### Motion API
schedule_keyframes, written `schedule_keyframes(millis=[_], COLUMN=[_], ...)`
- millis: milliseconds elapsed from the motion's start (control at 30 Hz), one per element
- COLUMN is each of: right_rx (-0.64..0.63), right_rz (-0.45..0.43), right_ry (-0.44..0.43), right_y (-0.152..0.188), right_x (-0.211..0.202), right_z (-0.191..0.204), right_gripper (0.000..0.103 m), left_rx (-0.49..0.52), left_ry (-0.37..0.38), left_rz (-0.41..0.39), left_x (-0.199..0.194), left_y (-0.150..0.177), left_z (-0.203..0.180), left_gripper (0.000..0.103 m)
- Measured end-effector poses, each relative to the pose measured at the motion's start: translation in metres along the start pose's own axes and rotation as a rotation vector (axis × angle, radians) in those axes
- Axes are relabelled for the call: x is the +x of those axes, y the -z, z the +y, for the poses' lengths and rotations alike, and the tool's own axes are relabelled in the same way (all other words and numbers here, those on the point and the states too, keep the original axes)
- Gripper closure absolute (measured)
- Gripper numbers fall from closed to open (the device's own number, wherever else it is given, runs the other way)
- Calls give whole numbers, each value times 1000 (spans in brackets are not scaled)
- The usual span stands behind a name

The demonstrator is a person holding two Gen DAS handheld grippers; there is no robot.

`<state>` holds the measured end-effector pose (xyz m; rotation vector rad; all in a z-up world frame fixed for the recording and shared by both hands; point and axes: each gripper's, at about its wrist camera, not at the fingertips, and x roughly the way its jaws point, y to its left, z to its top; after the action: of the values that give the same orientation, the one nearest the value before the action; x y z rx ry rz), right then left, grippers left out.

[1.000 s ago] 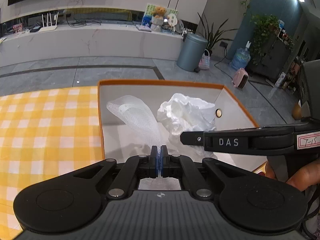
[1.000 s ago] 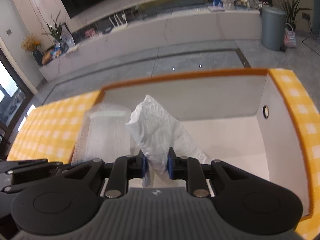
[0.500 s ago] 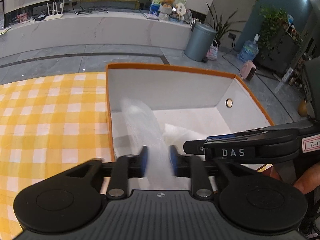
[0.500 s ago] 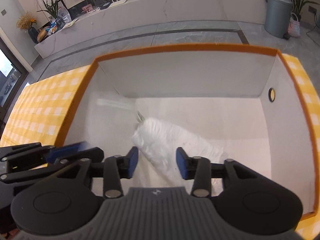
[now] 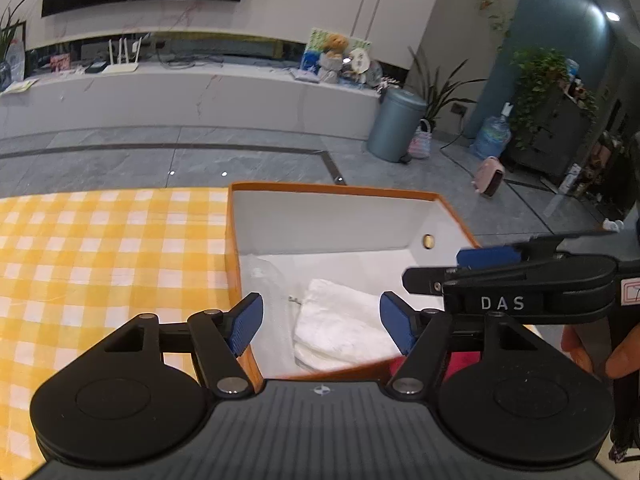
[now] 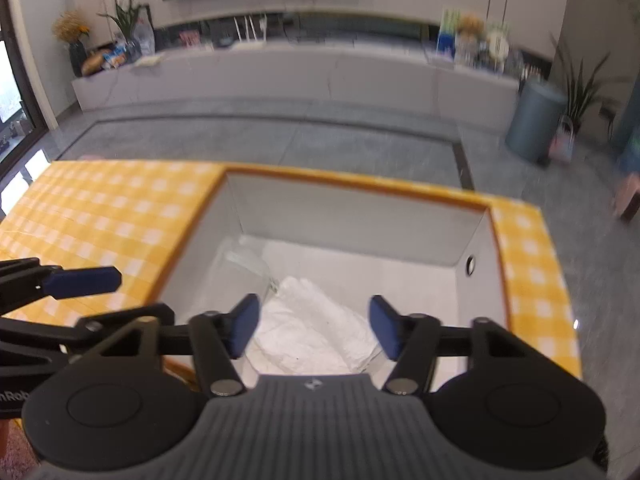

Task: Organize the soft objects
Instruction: 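Move both tools back over the pile of soft items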

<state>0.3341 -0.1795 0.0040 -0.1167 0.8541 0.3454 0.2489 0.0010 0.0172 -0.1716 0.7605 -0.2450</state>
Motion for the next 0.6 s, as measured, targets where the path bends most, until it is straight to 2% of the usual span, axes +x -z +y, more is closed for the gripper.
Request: schedule_keyframes(millis=[167, 233, 300, 400, 467, 500, 600], right_rx=[-26, -13, 11, 34, 44, 57, 118], right_rz=[-42, -59, -97, -151, -178, -190, -212], right_ry=[4, 12, 3, 3, 13, 7, -46], right_y=[20, 34, 50, 79, 98, 108, 140], right_x=[-52, -71, -89, -110, -119, -123, -133], right_z=[19, 26, 30, 38, 47, 50, 61], right_gripper=[38, 32, 27, 26, 21, 18, 19], left_rx=[27, 51, 64, 61, 60, 61, 56], left_ry=[-16, -19, -17, -15, -14, -11, 5], left_rz=[-62, -84, -105, -133, -141, -145, -173], left_x=[-37, -52, -67, -89, -99, -104, -114], left_y=[15, 24, 35, 52, 65, 71, 90], left_z=[-12, -14, -15, -13, -11, -11, -9], left_gripper=[24, 24, 24, 24, 24, 24, 24])
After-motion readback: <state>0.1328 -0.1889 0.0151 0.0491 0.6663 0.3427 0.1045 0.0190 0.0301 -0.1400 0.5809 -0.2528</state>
